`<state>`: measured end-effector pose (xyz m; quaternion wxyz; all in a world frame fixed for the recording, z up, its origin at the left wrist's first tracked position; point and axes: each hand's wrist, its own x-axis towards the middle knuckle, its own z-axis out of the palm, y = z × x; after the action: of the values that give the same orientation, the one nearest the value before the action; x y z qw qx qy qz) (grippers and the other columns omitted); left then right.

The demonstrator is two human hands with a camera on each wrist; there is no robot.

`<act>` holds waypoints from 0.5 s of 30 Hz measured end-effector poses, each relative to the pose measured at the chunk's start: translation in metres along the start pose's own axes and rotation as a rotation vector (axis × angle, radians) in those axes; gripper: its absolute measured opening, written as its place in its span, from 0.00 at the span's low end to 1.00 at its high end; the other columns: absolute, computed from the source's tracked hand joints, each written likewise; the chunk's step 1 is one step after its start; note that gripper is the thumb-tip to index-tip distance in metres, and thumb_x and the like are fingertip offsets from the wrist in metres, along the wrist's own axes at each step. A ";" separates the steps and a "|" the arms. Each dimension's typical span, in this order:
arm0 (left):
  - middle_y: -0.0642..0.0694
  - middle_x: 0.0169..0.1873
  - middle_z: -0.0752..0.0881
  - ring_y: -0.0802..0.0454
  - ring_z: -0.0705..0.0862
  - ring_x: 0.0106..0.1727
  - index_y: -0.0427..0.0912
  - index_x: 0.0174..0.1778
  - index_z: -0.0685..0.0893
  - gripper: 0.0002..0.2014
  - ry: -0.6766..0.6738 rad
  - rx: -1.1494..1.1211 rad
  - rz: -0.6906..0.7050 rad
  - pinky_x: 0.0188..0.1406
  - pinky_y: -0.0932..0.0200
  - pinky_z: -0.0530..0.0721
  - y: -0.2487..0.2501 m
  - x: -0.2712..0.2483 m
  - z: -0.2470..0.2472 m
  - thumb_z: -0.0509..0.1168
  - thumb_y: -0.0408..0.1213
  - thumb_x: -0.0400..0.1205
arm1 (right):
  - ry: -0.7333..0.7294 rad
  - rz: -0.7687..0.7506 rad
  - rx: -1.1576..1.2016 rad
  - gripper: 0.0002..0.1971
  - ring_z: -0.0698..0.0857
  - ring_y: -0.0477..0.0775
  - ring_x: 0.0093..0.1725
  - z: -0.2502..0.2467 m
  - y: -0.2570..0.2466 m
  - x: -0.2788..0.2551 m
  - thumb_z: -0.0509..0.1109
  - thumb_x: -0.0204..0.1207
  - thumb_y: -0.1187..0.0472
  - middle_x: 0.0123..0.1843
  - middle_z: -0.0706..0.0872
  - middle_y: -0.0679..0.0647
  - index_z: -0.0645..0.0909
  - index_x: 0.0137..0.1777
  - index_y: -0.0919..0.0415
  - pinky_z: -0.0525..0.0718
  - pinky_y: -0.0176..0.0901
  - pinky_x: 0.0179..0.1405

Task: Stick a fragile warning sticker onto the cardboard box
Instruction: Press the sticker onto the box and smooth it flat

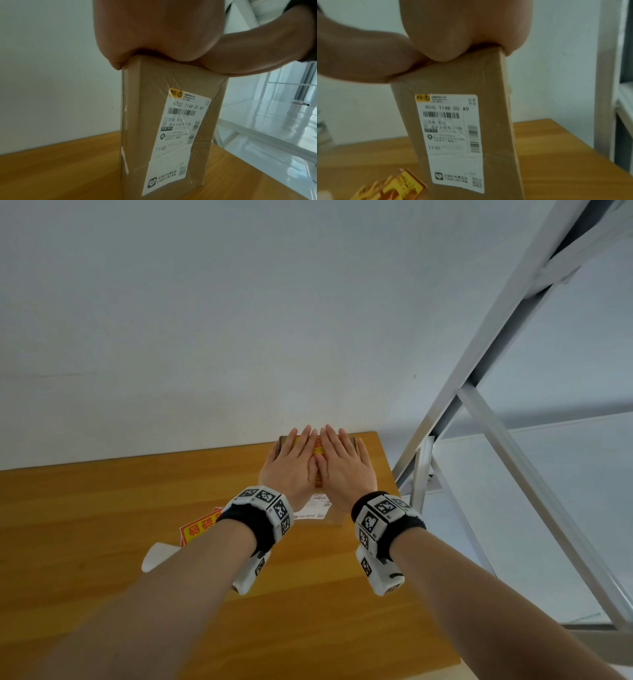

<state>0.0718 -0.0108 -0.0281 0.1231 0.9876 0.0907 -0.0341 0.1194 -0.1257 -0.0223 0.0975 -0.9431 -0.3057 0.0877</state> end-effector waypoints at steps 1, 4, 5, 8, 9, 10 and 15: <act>0.55 0.85 0.43 0.56 0.39 0.85 0.50 0.83 0.42 0.27 0.005 -0.001 0.007 0.85 0.50 0.42 0.000 -0.002 -0.002 0.34 0.48 0.86 | 0.005 0.000 0.022 0.28 0.39 0.49 0.85 -0.003 0.001 -0.002 0.35 0.85 0.48 0.87 0.41 0.48 0.40 0.83 0.54 0.37 0.52 0.84; 0.53 0.85 0.42 0.55 0.40 0.85 0.48 0.84 0.42 0.28 0.068 0.045 -0.006 0.83 0.51 0.40 -0.005 -0.014 -0.004 0.32 0.49 0.86 | 0.051 -0.024 0.047 0.28 0.40 0.48 0.85 -0.009 0.004 -0.010 0.35 0.85 0.48 0.86 0.43 0.48 0.41 0.84 0.55 0.35 0.50 0.83; 0.52 0.85 0.42 0.54 0.40 0.85 0.48 0.84 0.42 0.29 0.086 0.062 -0.018 0.83 0.51 0.40 -0.006 -0.019 -0.003 0.30 0.49 0.84 | 0.062 -0.057 0.017 0.29 0.40 0.48 0.85 -0.009 0.004 -0.014 0.34 0.84 0.47 0.86 0.42 0.48 0.41 0.84 0.55 0.35 0.50 0.83; 0.50 0.85 0.41 0.54 0.39 0.85 0.45 0.83 0.41 0.33 0.093 0.088 -0.033 0.84 0.51 0.41 -0.008 -0.031 0.001 0.25 0.51 0.81 | 0.058 -0.161 -0.092 0.34 0.39 0.48 0.85 -0.003 0.001 -0.022 0.25 0.78 0.44 0.86 0.43 0.49 0.41 0.83 0.55 0.35 0.50 0.83; 0.50 0.84 0.41 0.54 0.38 0.85 0.45 0.83 0.40 0.33 0.088 0.090 -0.031 0.84 0.51 0.42 -0.008 -0.033 0.002 0.25 0.51 0.80 | 0.047 -0.173 -0.107 0.36 0.39 0.48 0.85 0.000 -0.001 -0.025 0.22 0.76 0.43 0.86 0.43 0.49 0.41 0.83 0.55 0.35 0.50 0.83; 0.50 0.85 0.41 0.54 0.39 0.85 0.44 0.83 0.40 0.34 0.085 0.088 -0.029 0.84 0.51 0.42 -0.008 -0.034 0.003 0.24 0.51 0.80 | 0.037 -0.176 -0.112 0.38 0.39 0.48 0.85 0.002 -0.001 -0.026 0.20 0.74 0.43 0.86 0.43 0.49 0.41 0.83 0.55 0.35 0.51 0.83; 0.49 0.85 0.43 0.53 0.41 0.85 0.44 0.83 0.42 0.31 0.079 0.046 -0.016 0.85 0.53 0.45 -0.011 -0.032 0.005 0.30 0.52 0.84 | 0.026 -0.181 -0.109 0.39 0.40 0.48 0.85 0.005 0.000 -0.026 0.19 0.72 0.41 0.86 0.44 0.47 0.41 0.83 0.53 0.38 0.51 0.84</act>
<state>0.0379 -0.0075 -0.0326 0.0966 0.9900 0.1024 0.0019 0.0977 -0.1401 -0.0242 0.0576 -0.9166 -0.3925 0.0494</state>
